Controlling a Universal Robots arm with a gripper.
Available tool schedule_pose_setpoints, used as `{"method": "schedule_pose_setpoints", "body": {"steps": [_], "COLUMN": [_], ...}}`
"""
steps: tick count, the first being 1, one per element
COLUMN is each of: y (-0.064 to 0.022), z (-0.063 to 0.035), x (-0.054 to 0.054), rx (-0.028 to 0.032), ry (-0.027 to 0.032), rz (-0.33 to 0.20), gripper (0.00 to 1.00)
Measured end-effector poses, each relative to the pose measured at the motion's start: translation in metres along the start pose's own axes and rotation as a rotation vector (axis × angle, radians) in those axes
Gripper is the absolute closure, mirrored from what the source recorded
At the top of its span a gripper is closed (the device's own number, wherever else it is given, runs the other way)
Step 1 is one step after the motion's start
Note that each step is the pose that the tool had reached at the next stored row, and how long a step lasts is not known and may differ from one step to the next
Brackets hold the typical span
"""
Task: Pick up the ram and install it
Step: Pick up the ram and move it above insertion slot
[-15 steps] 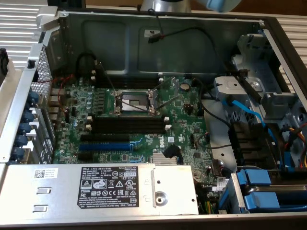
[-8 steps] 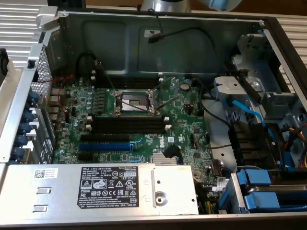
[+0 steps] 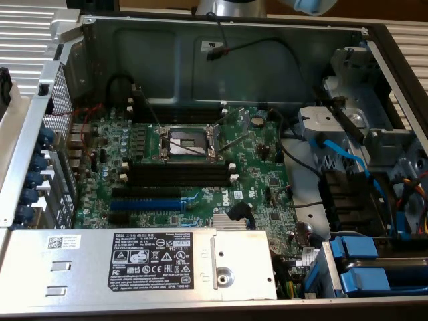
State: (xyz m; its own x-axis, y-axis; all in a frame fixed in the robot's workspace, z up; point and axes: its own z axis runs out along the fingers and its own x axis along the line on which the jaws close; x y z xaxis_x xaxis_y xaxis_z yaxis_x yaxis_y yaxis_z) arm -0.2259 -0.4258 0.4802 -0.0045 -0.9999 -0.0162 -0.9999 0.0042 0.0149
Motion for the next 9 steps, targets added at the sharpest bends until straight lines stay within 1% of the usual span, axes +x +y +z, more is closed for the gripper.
{"method": "schedule_pose_setpoints", "body": {"steps": [3,6,8,9], "y": [-0.0012,-0.0063,-0.0116,-0.0136], "z": [0.0000,0.0000,0.0000,0.0001], "x": [-0.001,-0.003,-0.007,-0.012], "rx": [0.0013,0.0014,0.0015,0.0015], "ry": [-0.0020,-0.0026,-0.0027,-0.0027], "rz": [0.024,0.034,0.036,0.036], "gripper": [0.88,0.88,0.88,0.88]}}
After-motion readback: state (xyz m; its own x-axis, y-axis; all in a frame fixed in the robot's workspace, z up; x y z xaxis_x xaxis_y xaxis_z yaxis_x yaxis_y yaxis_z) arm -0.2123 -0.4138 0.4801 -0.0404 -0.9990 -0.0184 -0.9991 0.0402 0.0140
